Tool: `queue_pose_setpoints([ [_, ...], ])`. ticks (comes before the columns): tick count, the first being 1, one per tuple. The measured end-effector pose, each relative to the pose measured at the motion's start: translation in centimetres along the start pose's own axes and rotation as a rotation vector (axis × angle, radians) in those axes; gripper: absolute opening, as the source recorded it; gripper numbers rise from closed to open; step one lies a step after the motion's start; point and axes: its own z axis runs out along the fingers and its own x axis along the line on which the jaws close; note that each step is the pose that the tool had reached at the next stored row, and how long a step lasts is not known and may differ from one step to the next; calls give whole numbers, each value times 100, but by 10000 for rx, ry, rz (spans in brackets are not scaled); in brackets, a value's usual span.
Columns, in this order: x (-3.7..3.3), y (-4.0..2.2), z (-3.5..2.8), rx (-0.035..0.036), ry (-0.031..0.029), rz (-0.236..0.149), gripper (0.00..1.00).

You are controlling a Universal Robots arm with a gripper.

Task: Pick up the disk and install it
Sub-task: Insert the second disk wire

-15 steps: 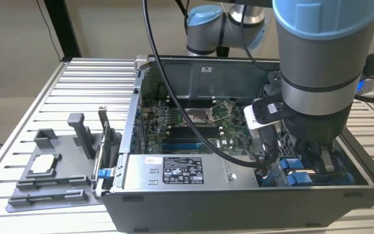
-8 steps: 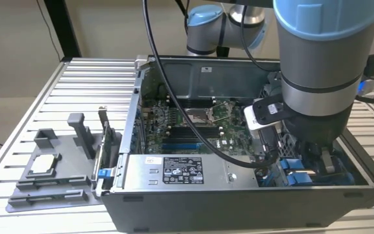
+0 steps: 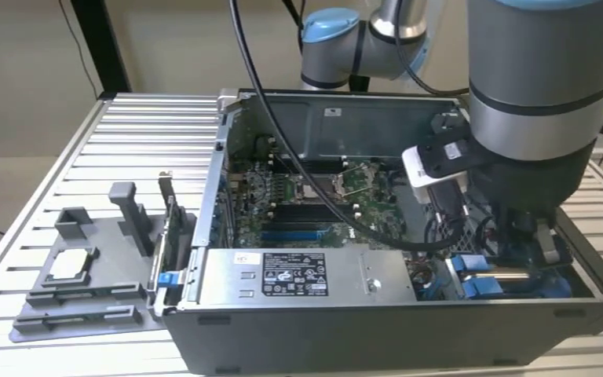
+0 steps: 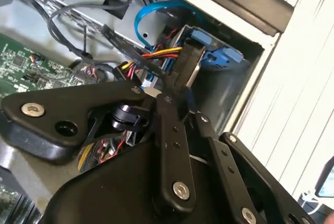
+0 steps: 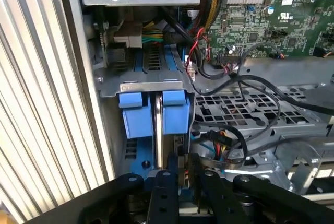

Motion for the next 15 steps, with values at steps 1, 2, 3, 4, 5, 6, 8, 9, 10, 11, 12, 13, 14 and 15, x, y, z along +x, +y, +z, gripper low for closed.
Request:
queue_pose_setpoints([
  [1,-4,-19,-41,1,2,7,100],
  [2,-9,-40,-86,1,7,12,100],
  [3,-13,-58,-124,2,8,19,100],
  [4,-17,-77,-164,3,11,27,100],
  [5,-21,-96,-205,3,16,33,100],
  [6,-25,-113,-240,4,18,40,100],
  [8,-26,-116,-247,5,18,45,0],
  [9,-26,-116,-248,5,19,45,0],
  [10,-26,-116,-248,6,19,46,0],
  [11,-26,-116,-248,5,19,47,0],
  [12,-26,-117,-248,-8,22,49,0],
  [13,-26,-121,-247,-83,30,53,0],
  [14,-27,-129,-243,-247,45,63,0],
  [15,-27,-137,-240,-427,62,73,0],
])
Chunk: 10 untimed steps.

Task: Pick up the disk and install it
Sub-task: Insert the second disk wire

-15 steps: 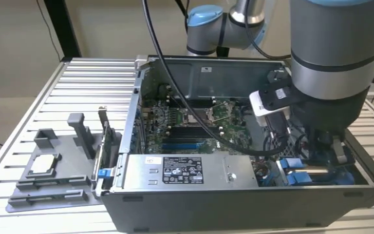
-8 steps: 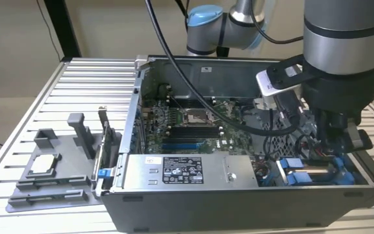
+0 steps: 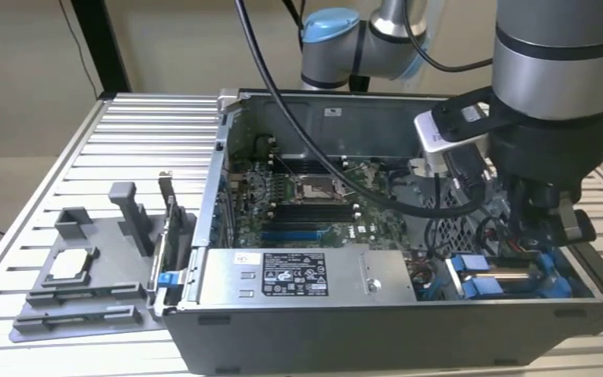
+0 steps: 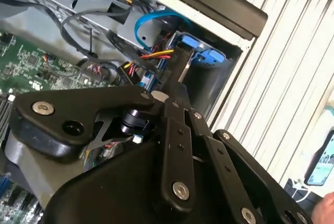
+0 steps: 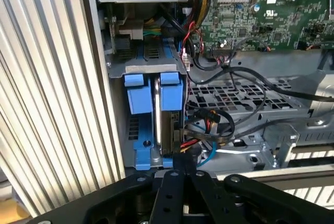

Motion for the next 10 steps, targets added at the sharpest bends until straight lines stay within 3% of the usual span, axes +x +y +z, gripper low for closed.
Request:
queue_pose_setpoints([
  [10,-4,-86,36,-1800,207,95,0],
])
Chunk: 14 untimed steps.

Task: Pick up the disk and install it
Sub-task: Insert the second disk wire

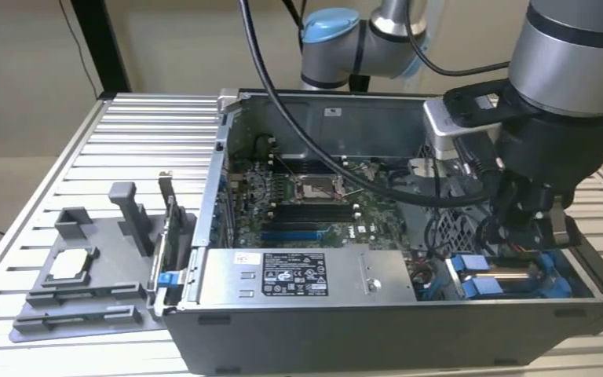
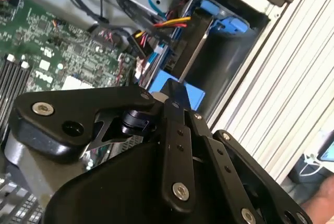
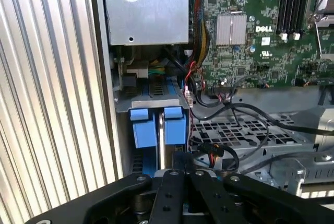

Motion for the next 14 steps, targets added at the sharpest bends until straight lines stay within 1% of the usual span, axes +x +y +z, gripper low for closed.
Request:
queue_pose_setpoints([
  [3,-3,-39,8,-552,53,32,0],
  [5,-5,-67,9,-867,80,51,0],
  [7,-7,-97,13,-1161,99,69,0],
  [8,-8,-112,13,-1295,111,76,0],
  [10,-10,-141,13,-1546,131,93,0],
  [11,-12,-155,10,-1643,139,98,0],
  [12,-14,-173,2,-1711,146,102,0],
  [13,-16,-197,-10,-1754,139,105,0],
  [14,-18,-224,-18,-1778,104,111,0],
])
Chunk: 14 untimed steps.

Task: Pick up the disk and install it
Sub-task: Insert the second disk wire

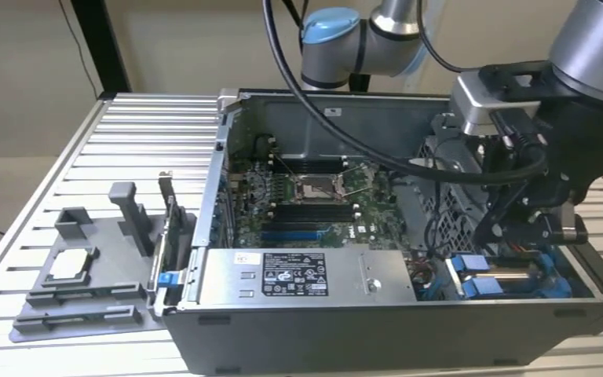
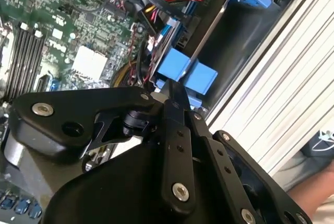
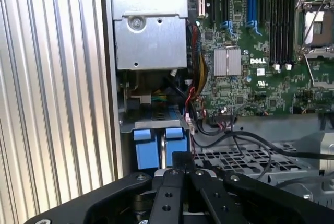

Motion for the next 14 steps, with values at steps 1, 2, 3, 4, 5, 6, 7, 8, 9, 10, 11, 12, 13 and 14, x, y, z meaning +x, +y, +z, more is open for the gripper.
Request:
queue_pose_setpoints([
  [1,-3,-27,-8,-13,-71,3,0],
  [2,-5,-47,-13,-22,-158,7,0],
  [3,-6,-56,-12,-31,-267,13,0],
  [4,-6,-61,-12,-39,-380,22,0],
  [5,-6,-63,-12,-43,-452,35,0],
  [6,-6,-64,-12,-62,-461,52,0],
  [7,-7,-65,-12,-109,-458,81,0],
  [8,-7,-64,-13,-139,-452,140,0],
  [9,-6,-63,-12,-159,-449,211,0],
  [10,-6,-65,-12,-178,-447,236,0],
  [11,-6,-65,-12,-179,-446,238,0],
  [12,-6,-65,-12,-181,-446,239,0],
  [13,-6,-65,-12,-184,-446,241,0],
  [14,-6,-65,-12,-193,-445,246,0],
])
